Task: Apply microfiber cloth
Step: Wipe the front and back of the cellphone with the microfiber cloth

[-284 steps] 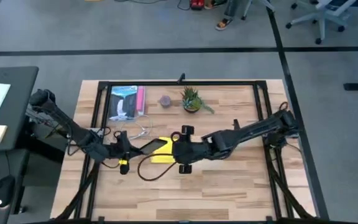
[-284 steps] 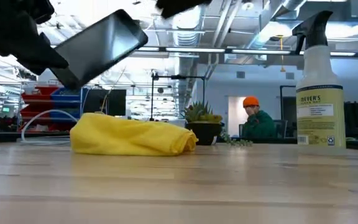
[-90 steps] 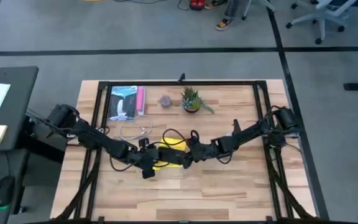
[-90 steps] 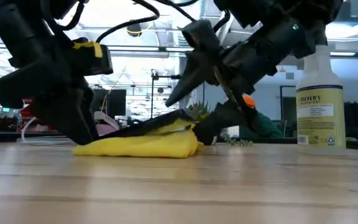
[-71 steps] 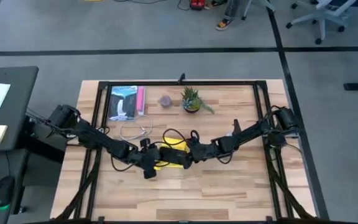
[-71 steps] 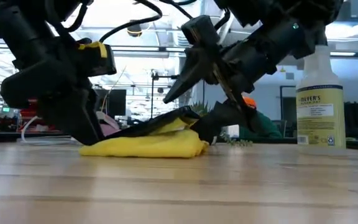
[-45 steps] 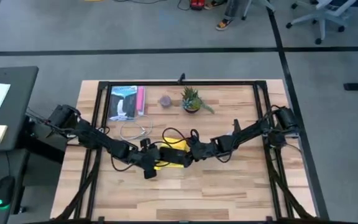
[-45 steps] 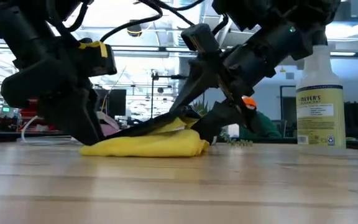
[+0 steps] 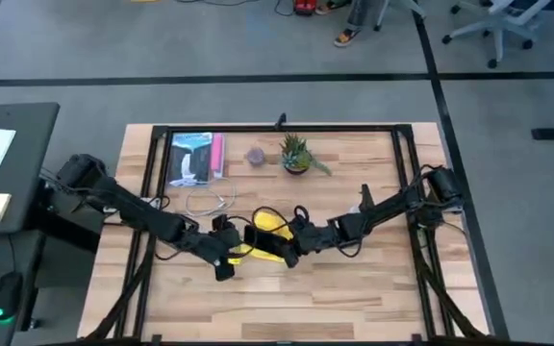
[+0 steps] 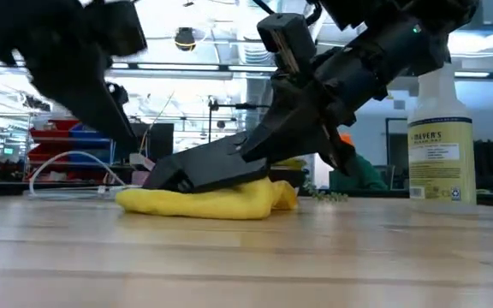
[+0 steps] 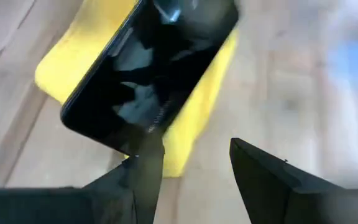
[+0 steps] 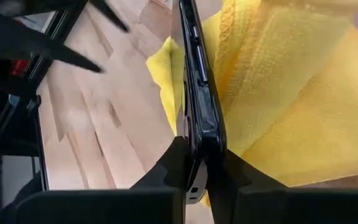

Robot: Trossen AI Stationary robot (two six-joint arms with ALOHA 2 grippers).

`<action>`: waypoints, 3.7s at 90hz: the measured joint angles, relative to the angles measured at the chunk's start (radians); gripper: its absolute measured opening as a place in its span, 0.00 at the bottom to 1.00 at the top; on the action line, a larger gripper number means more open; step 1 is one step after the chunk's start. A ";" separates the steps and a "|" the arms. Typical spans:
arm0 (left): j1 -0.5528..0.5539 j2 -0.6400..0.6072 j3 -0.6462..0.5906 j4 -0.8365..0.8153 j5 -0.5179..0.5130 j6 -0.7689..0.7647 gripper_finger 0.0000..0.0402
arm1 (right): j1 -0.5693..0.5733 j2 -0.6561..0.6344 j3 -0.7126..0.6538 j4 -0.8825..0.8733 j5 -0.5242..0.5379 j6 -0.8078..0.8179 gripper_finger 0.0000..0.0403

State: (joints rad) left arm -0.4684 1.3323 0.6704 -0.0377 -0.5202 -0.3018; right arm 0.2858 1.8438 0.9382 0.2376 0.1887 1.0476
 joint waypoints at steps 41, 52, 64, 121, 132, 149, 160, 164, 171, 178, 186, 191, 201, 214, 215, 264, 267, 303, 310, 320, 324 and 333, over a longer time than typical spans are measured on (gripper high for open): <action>0.123 -0.034 -0.001 0.077 0.049 0.334 0.53 | 0.008 -0.001 0.015 -0.004 0.003 -0.092 0.05; 0.197 -0.013 -0.001 0.077 0.171 0.347 0.62 | 0.013 0.000 0.015 -0.001 0.004 -0.123 0.05; 0.246 0.051 -0.001 0.079 0.273 0.347 0.67 | 0.017 0.000 0.015 -0.001 0.016 -0.149 0.05; 0.226 0.190 -0.001 0.140 0.385 0.333 0.35 | 0.024 0.000 0.016 0.000 0.033 -0.221 0.05; 0.224 0.189 -0.001 0.140 0.391 0.328 0.25 | 0.024 0.000 0.016 -0.007 0.038 -0.266 0.06; 0.204 0.186 -0.001 0.147 0.390 0.290 0.04 | 0.023 0.000 0.016 -0.051 0.045 -0.381 0.14; 0.191 0.153 0.000 0.114 0.358 0.224 0.03 | 0.015 -0.002 0.019 -0.139 0.052 -0.444 0.27; 0.182 0.129 0.000 0.091 0.330 0.206 0.03 | 0.010 -0.008 0.018 -0.184 0.051 -0.456 0.32; 0.172 0.076 -0.001 0.047 0.286 0.170 0.03 | 0.005 -0.026 0.025 -0.272 0.036 -0.466 0.41; 0.161 0.020 -0.001 0.002 0.270 0.133 0.03 | 0.005 -0.054 0.051 -0.382 0.029 -0.469 0.48; 0.143 -0.051 -0.019 -0.014 0.238 0.092 0.03 | 0.010 -0.081 0.087 -0.484 0.029 -0.471 0.53; 0.133 -0.096 -0.048 -0.006 0.221 0.057 0.03 | 0.018 -0.098 0.105 -0.505 0.030 -0.487 0.54; 0.129 -0.212 -0.178 0.049 0.212 -0.038 0.03 | 0.041 -0.120 0.137 -0.442 0.080 -0.558 0.53; 0.129 -0.399 -0.355 0.181 0.164 -0.159 0.03 | 0.050 -0.081 0.139 -0.261 0.117 -0.662 0.53; 0.128 -0.415 -0.365 0.186 0.158 -0.167 0.03 | 0.047 -0.074 0.139 -0.245 0.117 -0.662 0.53; 0.106 -0.724 -0.461 0.089 0.081 -0.182 0.04 | -0.109 0.225 0.291 -0.086 0.033 -0.839 0.63; 0.106 -0.724 -0.461 0.085 0.081 -0.182 0.04 | -0.113 0.238 0.304 -0.126 0.022 -0.842 0.64; 0.106 -0.724 -0.461 0.073 0.075 -0.201 0.03 | -0.043 0.329 0.338 -0.180 0.043 -0.832 0.24; 0.106 -0.724 -0.461 0.073 0.075 -0.209 0.03 | -0.022 0.310 0.334 -0.202 0.071 -0.817 0.06; 0.106 -0.724 -0.461 0.073 0.075 -0.230 0.03 | 0.003 0.255 0.326 -0.243 0.156 -0.789 0.04; 0.106 -0.724 -0.461 0.073 0.075 -0.236 0.03 | 0.012 0.223 0.324 -0.246 0.200 -0.789 0.03; 0.106 -0.724 -0.461 0.080 0.075 -0.242 0.03 | 0.028 0.113 0.328 -0.205 0.371 -0.820 0.01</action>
State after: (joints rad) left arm -0.3626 0.6086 0.2092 0.0421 -0.4455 -0.5439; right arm 0.3141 1.9567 1.2664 0.0327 0.5601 0.2277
